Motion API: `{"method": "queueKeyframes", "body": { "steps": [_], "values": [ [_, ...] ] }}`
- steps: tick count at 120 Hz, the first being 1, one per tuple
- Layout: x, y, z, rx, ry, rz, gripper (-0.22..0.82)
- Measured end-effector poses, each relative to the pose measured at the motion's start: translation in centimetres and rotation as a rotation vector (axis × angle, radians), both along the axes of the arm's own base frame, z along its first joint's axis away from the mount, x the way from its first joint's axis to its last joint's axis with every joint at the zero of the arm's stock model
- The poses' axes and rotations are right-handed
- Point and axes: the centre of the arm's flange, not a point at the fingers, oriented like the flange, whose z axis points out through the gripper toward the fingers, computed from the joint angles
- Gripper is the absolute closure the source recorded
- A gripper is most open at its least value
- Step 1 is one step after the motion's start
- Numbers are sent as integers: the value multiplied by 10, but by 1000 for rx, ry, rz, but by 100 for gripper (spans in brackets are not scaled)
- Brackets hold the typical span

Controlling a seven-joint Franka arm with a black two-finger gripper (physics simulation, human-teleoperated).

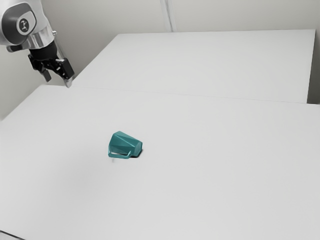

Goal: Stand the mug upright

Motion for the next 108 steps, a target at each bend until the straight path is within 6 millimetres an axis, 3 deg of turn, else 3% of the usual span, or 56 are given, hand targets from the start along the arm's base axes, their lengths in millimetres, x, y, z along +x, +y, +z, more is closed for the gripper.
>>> {"method": "queueKeyframes", "body": {
  "steps": [42, 56, 88, 108],
  "values": [
    [-1, -4, -6, -28, 7, 0, 0],
    [-4, 16, -19, -172, -1, 72, 0],
    [19, 56, -130, -464, 78, 264, 0],
    [30, 58, -201, -570, 147, 345, 0]
  ]
}}
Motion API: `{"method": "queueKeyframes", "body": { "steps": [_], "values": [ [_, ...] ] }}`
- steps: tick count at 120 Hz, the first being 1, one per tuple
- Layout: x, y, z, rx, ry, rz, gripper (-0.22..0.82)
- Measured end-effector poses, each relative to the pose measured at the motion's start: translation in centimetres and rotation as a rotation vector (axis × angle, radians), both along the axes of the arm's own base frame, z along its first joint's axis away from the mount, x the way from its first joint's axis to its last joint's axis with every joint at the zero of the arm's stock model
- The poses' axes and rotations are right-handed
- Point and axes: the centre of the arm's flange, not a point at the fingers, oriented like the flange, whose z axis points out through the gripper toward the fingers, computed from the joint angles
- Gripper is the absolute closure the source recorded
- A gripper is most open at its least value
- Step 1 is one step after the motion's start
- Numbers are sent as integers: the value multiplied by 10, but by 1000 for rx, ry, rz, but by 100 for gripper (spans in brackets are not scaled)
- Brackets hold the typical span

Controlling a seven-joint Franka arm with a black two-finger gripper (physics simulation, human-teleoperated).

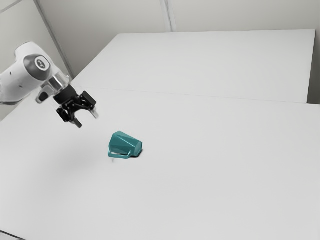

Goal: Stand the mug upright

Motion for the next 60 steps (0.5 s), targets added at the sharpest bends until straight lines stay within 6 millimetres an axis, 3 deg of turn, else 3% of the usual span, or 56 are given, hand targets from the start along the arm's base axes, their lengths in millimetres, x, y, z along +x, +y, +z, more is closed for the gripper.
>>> {"method": "queueKeyframes", "body": {
  "steps": [37, 60],
  "values": [
    [23, -2, -72, -113, 29, 106, 0],
    [30, -14, -96, -195, 38, 156, 0]
  ]
}}
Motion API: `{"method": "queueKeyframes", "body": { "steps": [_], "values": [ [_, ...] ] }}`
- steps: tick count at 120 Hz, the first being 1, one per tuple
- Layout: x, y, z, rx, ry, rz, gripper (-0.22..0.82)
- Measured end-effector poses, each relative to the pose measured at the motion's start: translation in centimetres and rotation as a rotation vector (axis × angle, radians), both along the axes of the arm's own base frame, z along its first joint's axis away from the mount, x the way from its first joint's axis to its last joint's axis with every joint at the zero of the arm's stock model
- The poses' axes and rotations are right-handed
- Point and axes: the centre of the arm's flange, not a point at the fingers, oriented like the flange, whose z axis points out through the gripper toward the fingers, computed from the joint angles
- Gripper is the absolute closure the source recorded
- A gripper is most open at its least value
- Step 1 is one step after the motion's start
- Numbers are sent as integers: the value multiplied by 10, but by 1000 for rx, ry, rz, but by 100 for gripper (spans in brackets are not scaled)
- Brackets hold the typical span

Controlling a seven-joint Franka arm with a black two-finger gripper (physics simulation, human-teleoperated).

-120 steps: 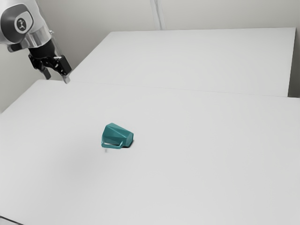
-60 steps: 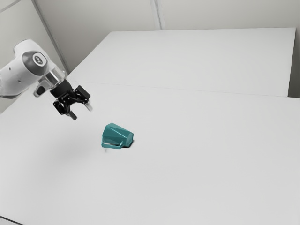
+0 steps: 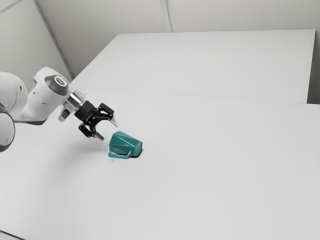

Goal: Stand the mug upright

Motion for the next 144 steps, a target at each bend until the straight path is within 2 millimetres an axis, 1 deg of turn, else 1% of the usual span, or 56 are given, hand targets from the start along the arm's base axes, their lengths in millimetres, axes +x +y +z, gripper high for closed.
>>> {"method": "queueKeyframes", "body": {
  "steps": [18, 34, 49, 72, 79, 90, 106, 112, 118, 125, 144],
  "values": [
    [-2, -16, -12, -49, 16, 9, 0],
    [0, -29, -21, -89, 22, 20, 0],
    [1, -33, -32, -116, 34, 37, 0],
    [-1, -40, -40, -136, 46, 41, 1],
    [-2, -41, -40, -132, 48, 35, 10],
    [-2, -40, -40, -125, 51, 28, 32],
    [-1, -39, -34, -108, 43, 14, 60],
    [1, -40, -28, -108, 32, 12, 68],
    [4, -43, -19, -106, 15, 6, 72],
    [6, -44, -9, -93, 0, -8, 75],
    [7, -48, 3, -70, -15, -34, 77]
  ]
}}
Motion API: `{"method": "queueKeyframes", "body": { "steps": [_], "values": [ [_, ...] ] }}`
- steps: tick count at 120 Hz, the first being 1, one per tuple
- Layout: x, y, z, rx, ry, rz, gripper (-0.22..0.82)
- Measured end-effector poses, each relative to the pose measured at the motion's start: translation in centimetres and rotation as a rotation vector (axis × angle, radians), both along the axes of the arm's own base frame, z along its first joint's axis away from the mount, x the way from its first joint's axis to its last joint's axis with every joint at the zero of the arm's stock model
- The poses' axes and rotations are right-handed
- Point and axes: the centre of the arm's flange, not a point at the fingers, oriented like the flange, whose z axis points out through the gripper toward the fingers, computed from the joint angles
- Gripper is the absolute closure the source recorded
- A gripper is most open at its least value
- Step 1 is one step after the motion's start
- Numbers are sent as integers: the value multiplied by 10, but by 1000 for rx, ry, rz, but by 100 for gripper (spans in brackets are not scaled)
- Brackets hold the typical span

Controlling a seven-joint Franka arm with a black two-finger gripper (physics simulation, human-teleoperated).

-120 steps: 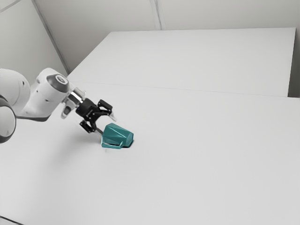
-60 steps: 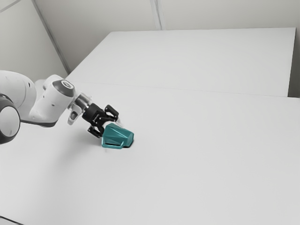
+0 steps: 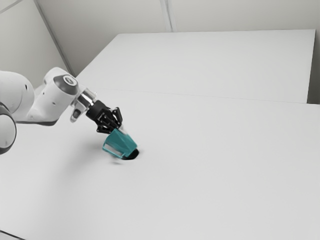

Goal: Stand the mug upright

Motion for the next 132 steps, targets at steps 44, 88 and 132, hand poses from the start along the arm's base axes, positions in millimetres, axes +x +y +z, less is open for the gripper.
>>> {"method": "queueKeyframes", "body": {
  "steps": [44, 88, 132],
  "values": [
    [-8, -28, 52, 134, -74, -131, 78],
    [-67, -148, 96, 620, -310, -597, 79],
    [-84, -112, 90, 781, -415, -586, 79]
  ]
}}
